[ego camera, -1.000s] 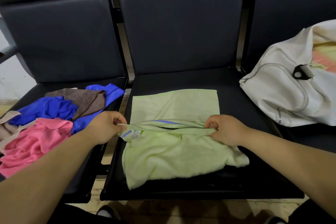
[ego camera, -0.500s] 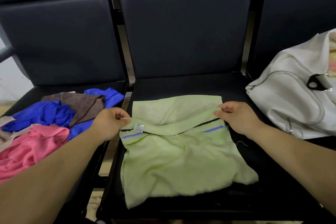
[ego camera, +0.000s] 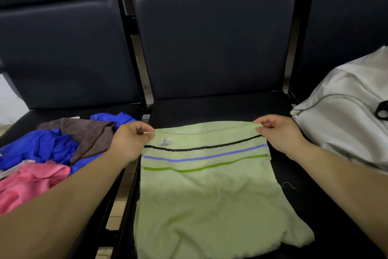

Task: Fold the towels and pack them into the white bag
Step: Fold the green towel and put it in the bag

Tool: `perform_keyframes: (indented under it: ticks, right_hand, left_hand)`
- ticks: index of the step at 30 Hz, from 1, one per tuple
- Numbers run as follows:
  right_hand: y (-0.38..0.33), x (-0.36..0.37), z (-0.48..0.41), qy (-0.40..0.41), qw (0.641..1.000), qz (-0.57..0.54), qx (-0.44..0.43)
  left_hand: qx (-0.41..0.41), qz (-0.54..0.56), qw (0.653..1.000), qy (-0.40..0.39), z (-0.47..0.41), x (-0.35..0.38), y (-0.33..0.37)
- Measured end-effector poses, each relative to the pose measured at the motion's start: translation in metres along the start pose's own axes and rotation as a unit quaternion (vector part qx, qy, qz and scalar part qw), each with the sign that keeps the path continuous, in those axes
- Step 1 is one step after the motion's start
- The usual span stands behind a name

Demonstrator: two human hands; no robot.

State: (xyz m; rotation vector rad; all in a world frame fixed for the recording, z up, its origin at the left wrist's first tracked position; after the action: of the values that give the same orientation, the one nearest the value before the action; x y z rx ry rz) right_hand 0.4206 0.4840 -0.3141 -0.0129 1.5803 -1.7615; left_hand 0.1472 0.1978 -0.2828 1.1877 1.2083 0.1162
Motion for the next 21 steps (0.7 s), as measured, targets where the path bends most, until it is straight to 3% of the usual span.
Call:
perform_keyframes:
  ticks: [9, 21]
  right_hand:
    - [-0.013, 0.005, -0.02, 0.038, 0.999, 0.0, -0.004]
    - [-0.005, 0.016, -0.027, 0.084, 0.992, 0.07, -0.054]
  left_hand:
    - [0.003, 0.004, 1.0, 0.027, -0.032, 0.017, -0.007]
    - [0.089, -0.142, 0.986, -0.009, -0.038, 0.02, -0.021]
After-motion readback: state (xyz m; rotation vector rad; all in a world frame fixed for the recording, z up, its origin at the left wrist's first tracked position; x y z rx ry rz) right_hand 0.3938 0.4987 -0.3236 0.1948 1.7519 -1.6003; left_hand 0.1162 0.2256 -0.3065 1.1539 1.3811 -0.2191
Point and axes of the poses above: each hand's wrist, its own z-axis away from the middle knuckle, its own x-axis out of the palm, y = z × x, the point moved 1 cm from there along -z, towards the middle knuckle, and after that the axes turned 11 degrees about x, right-handed, at the moved point
